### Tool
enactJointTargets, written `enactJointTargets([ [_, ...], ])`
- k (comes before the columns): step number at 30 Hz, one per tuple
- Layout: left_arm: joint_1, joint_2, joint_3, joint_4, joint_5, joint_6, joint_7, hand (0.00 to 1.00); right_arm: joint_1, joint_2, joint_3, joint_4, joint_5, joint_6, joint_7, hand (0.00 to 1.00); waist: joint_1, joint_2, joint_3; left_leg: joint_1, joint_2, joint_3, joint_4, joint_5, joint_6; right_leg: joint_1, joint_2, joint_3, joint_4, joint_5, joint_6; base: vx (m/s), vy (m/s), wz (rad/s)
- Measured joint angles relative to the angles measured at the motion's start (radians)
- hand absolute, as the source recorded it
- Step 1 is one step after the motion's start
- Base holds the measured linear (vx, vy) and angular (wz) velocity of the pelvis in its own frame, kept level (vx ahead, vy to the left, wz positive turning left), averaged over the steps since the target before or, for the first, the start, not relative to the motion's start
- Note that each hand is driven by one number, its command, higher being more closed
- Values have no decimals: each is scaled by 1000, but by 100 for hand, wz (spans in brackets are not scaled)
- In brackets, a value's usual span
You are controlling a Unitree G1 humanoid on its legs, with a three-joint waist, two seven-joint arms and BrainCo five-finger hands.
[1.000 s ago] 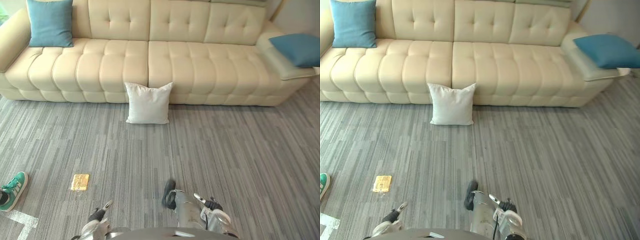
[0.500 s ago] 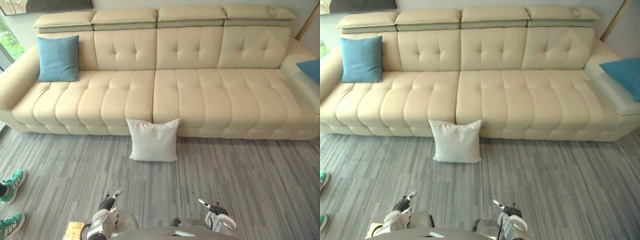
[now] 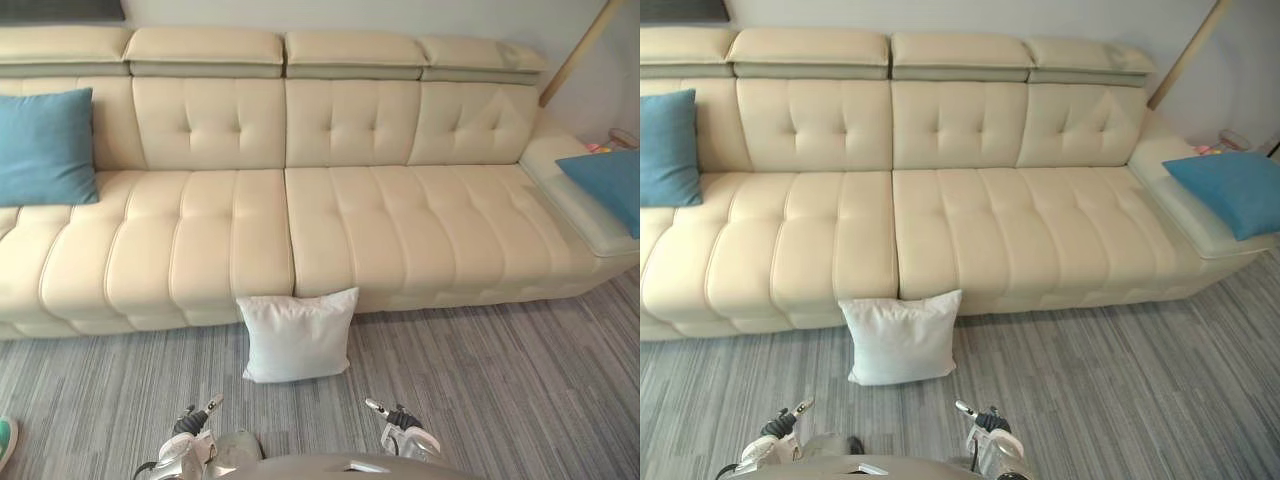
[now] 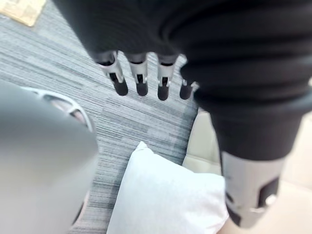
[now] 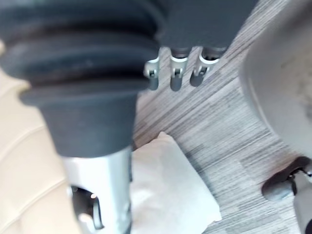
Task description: Pick up cushions and gather them together orderly.
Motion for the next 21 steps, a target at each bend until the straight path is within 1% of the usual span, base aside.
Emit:
enactJointTargets([
  [1, 0, -3, 2, 1, -2, 1, 1, 0, -1, -4, 3, -4, 0, -2, 0, 0, 3, 3, 2, 33, -2, 0, -20, -3, -5, -42, 0, -29, 75, -43, -13, 138, -16, 9],
  [2, 2, -4, 2, 0, -2, 1, 1, 0, -1, -7, 3, -7, 0, -2, 0, 0, 2, 6, 4, 52, -2, -1, -34, -7, -11, -57, 0, -45, 98, -68, -17, 141, -72, 11],
  [3, 4, -6, 2, 1, -2, 3, 1, 0, 0, -12, 8, -12, 0, -2, 0, 0, 0, 8, 6, 91, -2, -9, -61, -14, -28, -89, 7, -86, 98, -141, -36, 79, -122, 14],
  [4, 6, -8, 3, 2, -2, 3, 1, 0, 0, -13, 9, -15, 0, -2, 1, 0, -2, 7, 6, 107, -1, -16, -71, -21, -43, -99, 14, -116, 45, -164, -38, 95, -166, 17],
  [5, 6, -10, 5, 2, -1, 3, 1, 0, 2, -13, 14, -17, 0, -2, 1, 0, -2, 7, 6, 113, -1, -25, -74, -30, -53, -102, 22, -135, -24, -168, -40, 44, -215, 16],
  [6, 8, -12, 11, 2, -1, 2, 0, 0, 3, -13, 19, -19, 0, -2, 1, 0, -3, -1, 8, 114, -4, -36, -72, -37, -73, -98, 39, -150, -196, -148, -45, 92, -268, 19],
  [7, 7, -14, 29, 1, 0, 1, -1, 0, 7, -11, 24, -17, 0, -1, 1, 0, -1, -18, 10, 113, -20, -59, -77, -40, -93, -61, 51, -166, -375, -151, -56, 116, -269, 15],
  [8, 1, -30, 36, 8, 0, 2, 0, 0, 2, -25, 19, -14, 0, 0, 2, 0, -4, 7, 14, 115, -7, -69, -88, -31, -108, -35, 74, -182, -418, -142, -65, 193, -228, 8],
  [9, 3, -57, 40, 12, 2, 3, 0, 0, 1, -47, 9, -13, 0, -1, 0, 0, -6, 48, 13, 116, 6, -95, -123, -16, -127, -30, 106, -195, -466, -132, -73, 164, -133, -2],
  [10, 4, -62, 43, 11, 2, 2, 0, 0, 0, -50, 10, -13, 0, -1, 0, 0, -6, 52, 14, 115, 9, -94, -130, -13, -132, -32, 109, -195, -468, -130, -77, 168, -139, -5],
  [11, 2, -69, 48, 11, 9, 1, -1, 0, -1, -56, 13, -12, 0, -1, 0, 0, -6, 61, 16, 116, 23, -100, -154, -3, -145, -31, 133, -196, -485, -128, -85, 96, -93, -5],
  [12, 1, -71, 54, 11, 12, 1, -1, 0, -1, -56, 13, -10, 0, -1, 0, 0, -6, 61, 17, 117, 26, -112, -158, -1, -146, -25, 138, -207, -492, -129, -88, 122, -107, 9],
  [13, -2, -71, 65, 9, 26, 1, -2, 0, 3, -56, 12, -6, 0, -1, 0, 0, -7, 54, 20, 126, 39, -136, -161, 6, -146, 1, 151, -224, -510, -130, -91, 128, -84, 28],
  [15, -3, -70, 81, 8, 45, 1, -6, 0, 13, -56, 12, 1, 0, -1, -1, 0, -5, 47, 22, 136, 52, -152, -151, 3, -153, 45, 161, -249, -534, -132, -95, 126, -49, 39],
  [16, -7, -68, 82, 0, 52, 1, -9, 0, 17, -55, 16, 2, 0, -1, -1, 0, -2, 47, 23, 125, 56, -164, -111, -9, -158, 70, 160, -267, -549, -133, -95, 80, 21, 37],
  [18, -18, -61, 83, -3, 59, 1, -9, 0, 19, -53, 27, 2, 0, -1, 0, 0, 1, 37, 29, 71, 57, -171, -9, -31, -158, 79, 149, -279, -557, -133, -95, 30, 42, 36],
  [19, -22, -55, 84, -13, 57, 1, -8, 0, 19, -52, 37, 2, 0, -1, 0, 0, 6, 28, 36, 2, 71, -171, 118, -50, -169, 84, 138, -291, -559, -133, -94, 3, 61, 29],
  [21, -22, -56, 84, -27, 57, 1, -8, 0, 19, -52, 41, 1, 0, 0, -1, 0, 14, 27, 37, -43, 84, -166, 201, -64, -151, 87, 134, -294, -562, -131, -92, 2, 70, 15],
])
